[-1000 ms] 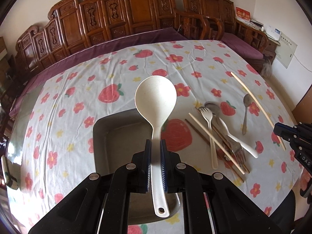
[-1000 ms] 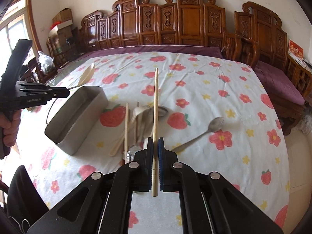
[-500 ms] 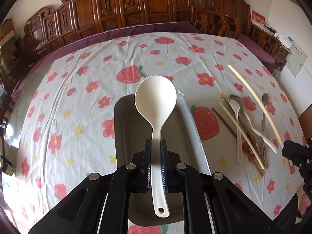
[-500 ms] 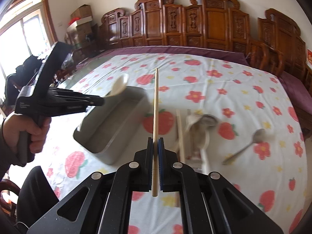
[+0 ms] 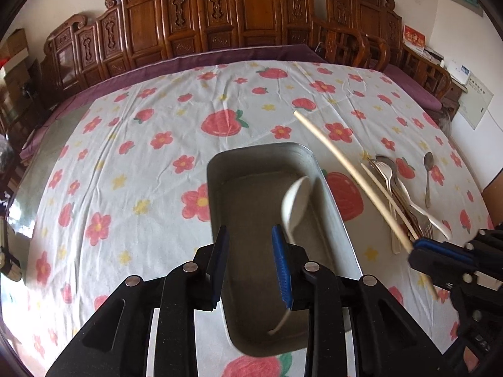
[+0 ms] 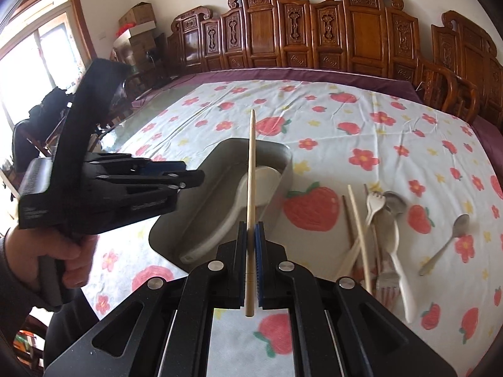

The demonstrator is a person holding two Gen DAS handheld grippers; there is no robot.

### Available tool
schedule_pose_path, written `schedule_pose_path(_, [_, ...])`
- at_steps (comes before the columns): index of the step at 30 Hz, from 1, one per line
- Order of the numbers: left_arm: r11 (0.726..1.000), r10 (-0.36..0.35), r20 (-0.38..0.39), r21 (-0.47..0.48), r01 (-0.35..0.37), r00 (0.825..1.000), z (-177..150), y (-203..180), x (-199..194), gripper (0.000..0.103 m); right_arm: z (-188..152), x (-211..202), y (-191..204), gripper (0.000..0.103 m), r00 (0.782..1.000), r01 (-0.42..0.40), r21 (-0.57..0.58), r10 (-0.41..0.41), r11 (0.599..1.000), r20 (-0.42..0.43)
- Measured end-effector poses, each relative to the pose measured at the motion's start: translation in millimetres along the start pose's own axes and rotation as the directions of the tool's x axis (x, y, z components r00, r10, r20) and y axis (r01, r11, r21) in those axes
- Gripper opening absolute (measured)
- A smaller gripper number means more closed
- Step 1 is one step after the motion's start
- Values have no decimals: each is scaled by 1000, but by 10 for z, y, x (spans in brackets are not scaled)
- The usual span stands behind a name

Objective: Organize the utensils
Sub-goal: 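Lower the chopstick into the metal tray and open the right gripper, then grasp a white plastic spoon from the pile with the right gripper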

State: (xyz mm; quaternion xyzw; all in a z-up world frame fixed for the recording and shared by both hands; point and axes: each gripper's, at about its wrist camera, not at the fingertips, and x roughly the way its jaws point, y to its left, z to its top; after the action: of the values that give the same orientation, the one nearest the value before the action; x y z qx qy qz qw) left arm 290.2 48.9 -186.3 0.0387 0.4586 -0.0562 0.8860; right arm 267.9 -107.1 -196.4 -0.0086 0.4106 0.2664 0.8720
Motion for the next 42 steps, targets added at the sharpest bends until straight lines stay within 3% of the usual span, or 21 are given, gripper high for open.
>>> schedule_pose_path(8, [1000, -10, 71, -27, 12, 997, -154, 270, -347, 34, 18, 261, 104, 6, 1000, 8, 34, -7, 999, -30])
schedule_pose_path(17, [1000, 1, 116, -22, 1, 993, -301, 402, -514, 36, 55, 494, 204, 6, 997, 44, 71, -39, 997, -63])
schedule_pose_path(24, [999, -17, 121, -26, 20, 993, -401, 417, -541, 36, 42, 522, 284, 12, 998, -6, 58, 10, 998, -55])
schedule_pose_path(33, [999, -43, 132, -6, 44, 990, -428, 207, -607, 37, -91, 84, 23, 12, 1000, -3, 39, 2, 999, 13])
schedule_pose_path(36, [998, -61, 144, 7, 61, 988, -424, 84, -636, 45, -190, -123, -171, 12, 999, 39, 11, -40, 999, 26])
schedule_pose_path(42, [995, -96, 152, 20, 94, 984, -436, -183, -649, 46, -453, -435, -654, 12, 986, 165, -25, -165, 986, 13])
